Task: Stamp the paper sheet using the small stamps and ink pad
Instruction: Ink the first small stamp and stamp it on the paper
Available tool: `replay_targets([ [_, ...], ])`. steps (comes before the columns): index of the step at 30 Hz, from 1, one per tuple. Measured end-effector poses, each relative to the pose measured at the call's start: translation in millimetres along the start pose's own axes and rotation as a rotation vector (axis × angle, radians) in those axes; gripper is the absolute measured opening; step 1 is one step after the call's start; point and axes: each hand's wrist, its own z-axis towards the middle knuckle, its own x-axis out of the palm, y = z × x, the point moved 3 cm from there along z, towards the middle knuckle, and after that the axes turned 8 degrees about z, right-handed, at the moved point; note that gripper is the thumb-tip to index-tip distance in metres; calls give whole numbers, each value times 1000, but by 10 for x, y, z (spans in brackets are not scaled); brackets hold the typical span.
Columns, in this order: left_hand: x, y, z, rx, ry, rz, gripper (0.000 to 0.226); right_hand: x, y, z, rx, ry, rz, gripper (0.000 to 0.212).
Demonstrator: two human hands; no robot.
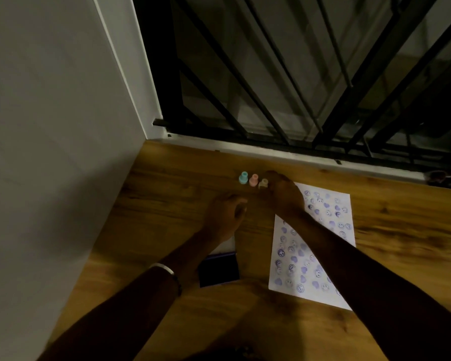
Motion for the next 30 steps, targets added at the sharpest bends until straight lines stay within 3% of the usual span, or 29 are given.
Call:
replay_targets([
  [5, -18, 13, -39, -7, 16, -33, 27, -17, 92, -77, -3, -29, -14, 17],
  [10, -60, 37, -191, -17, -31, -47, 34, -30, 260, -410, -57, -66, 47, 15],
  [15, -138, -53, -461, 79, -86, -70, 51, 13, 546, -892, -163, -45, 207, 14],
  [25, -249, -55, -1082, -19, -114, -135, 29, 122, 927, -1547, -176, 20, 409, 13],
  [30, -279, -39, -1406, 43, -95, -122, 23, 204, 1055, -1818, -243, 71, 463, 10],
])
